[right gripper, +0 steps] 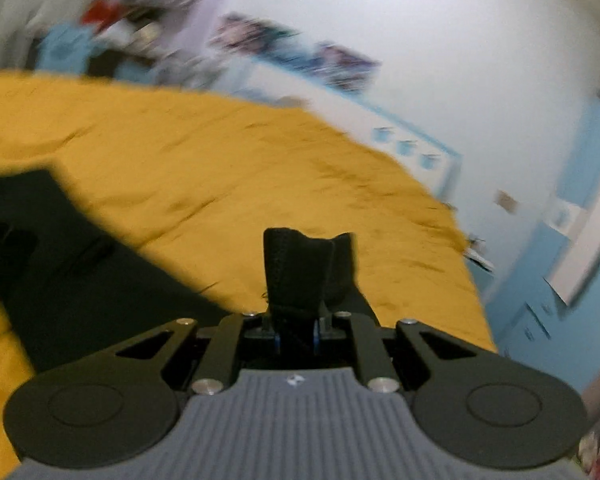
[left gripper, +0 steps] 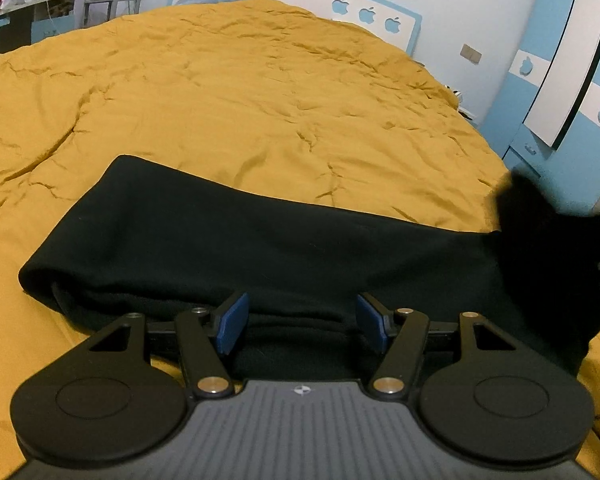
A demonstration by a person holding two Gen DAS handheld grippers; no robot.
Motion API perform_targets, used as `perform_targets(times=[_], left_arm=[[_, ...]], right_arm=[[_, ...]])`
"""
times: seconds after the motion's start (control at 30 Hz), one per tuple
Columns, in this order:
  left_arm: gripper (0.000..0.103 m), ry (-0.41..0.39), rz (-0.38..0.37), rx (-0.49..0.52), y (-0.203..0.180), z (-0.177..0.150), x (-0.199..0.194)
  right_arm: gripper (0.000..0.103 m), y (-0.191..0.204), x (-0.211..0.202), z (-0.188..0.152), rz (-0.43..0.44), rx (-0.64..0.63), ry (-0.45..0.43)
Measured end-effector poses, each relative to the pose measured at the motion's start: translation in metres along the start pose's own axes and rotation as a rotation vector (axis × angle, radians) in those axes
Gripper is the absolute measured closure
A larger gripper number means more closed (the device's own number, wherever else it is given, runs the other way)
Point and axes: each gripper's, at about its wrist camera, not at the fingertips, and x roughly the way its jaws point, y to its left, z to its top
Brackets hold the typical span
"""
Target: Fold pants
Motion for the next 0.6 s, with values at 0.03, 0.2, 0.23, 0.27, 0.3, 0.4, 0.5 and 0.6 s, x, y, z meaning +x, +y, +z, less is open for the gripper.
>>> perform_targets(times=[0.03, 0.2, 0.23, 0.27, 0.3, 0.4, 0.5, 0.6], left_arm=[[0.031, 0.000, -0.004, 0.002, -0.001, -0.001, -0.001], [0.031, 0.014, -0.039, 0.026, -0.015, -0.008, -0.003], [0.031, 0.017, -0.049, 0.031, -0.018, -0.009, -0.003], [0.031, 0.020, -0.063, 0.038, -0.023, -0.010, -0.003], [0.031, 0.024, -0.077, 0.046, -0.027, -0.011, -0.003], [0.031, 0.032, -0.110, 0.061, -0.040, -0.010, -0.002], [0.030, 0.043, -0.151, 0.064, -0.055, -0.009, 0.001], [0.030, 0.070, -0.207, 0.045, -0.071, -0.007, 0.008]], right_arm=[[0.094, 0.010, 0.004, -0.004, 0.048, -0.019, 0.032], [0.077, 0.044, 0.013, -0.022, 0.156, -0.054, 0.152], [0.073, 0.044, 0.013, -0.022, 0.165, -0.049, 0.155], [0.070, 0.042, 0.009, -0.021, 0.177, -0.031, 0.154], [0.069, 0.037, 0.002, -0.020, 0.204, 0.011, 0.151], [0.066, 0.008, -0.012, -0.016, 0.326, 0.213, 0.156], [0.064, -0.018, -0.033, -0.026, 0.390, 0.378, 0.144], [0.064, -0.046, -0.058, -0.035, 0.285, 0.494, 0.049]])
